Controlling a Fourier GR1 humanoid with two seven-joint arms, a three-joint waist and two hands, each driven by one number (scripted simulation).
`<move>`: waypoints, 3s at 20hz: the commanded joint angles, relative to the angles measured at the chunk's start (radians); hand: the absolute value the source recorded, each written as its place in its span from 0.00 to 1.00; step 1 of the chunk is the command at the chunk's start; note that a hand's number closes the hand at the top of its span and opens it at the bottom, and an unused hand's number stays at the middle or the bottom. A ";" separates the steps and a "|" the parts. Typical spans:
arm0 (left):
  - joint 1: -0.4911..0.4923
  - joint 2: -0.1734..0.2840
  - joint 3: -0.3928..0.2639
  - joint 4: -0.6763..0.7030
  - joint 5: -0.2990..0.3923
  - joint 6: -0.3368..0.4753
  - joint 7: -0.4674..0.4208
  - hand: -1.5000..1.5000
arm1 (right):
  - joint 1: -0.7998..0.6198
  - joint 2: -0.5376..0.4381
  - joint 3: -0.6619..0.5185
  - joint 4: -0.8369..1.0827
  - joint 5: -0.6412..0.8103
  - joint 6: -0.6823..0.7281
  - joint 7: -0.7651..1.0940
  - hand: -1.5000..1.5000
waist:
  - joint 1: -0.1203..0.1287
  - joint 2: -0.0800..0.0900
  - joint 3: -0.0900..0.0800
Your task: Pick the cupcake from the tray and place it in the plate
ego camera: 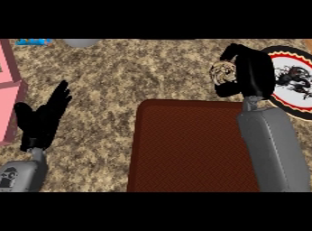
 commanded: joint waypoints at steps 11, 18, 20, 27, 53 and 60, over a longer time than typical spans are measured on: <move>0.001 -0.030 -0.004 0.001 -0.040 0.021 -0.003 0.50 | -0.123 -0.147 -0.272 0.183 -0.088 -0.213 0.088 1.00 | -0.016 -0.003 0.001; -0.011 0.010 0.062 0.108 -0.001 -0.053 -0.099 0.50 | -0.129 -0.309 -0.397 0.470 -0.204 -0.310 -0.109 1.00 | -0.009 0.003 0.001; -0.006 -0.032 0.015 -0.014 -0.031 0.007 0.022 0.50 | -0.169 -0.336 -0.395 0.590 -0.194 -0.352 -0.141 1.00 | -0.001 0.001 0.002; -0.039 -0.012 0.032 0.025 -0.024 -0.021 0.009 0.50 | -0.187 -0.444 -0.502 0.779 -0.337 -0.174 -0.246 1.00 | 0.000 0.005 0.003; -0.016 -0.024 0.058 0.034 -0.024 -0.030 0.009 0.50 | -0.213 -0.488 -0.746 0.776 -0.856 0.205 -0.571 0.00 | -0.031 -0.005 0.001; -0.020 -0.045 0.060 0.053 -0.039 -0.037 -0.028 0.50 | -0.090 -0.517 -0.707 0.690 -0.945 0.239 -0.647 0.00 | -0.022 -0.004 0.001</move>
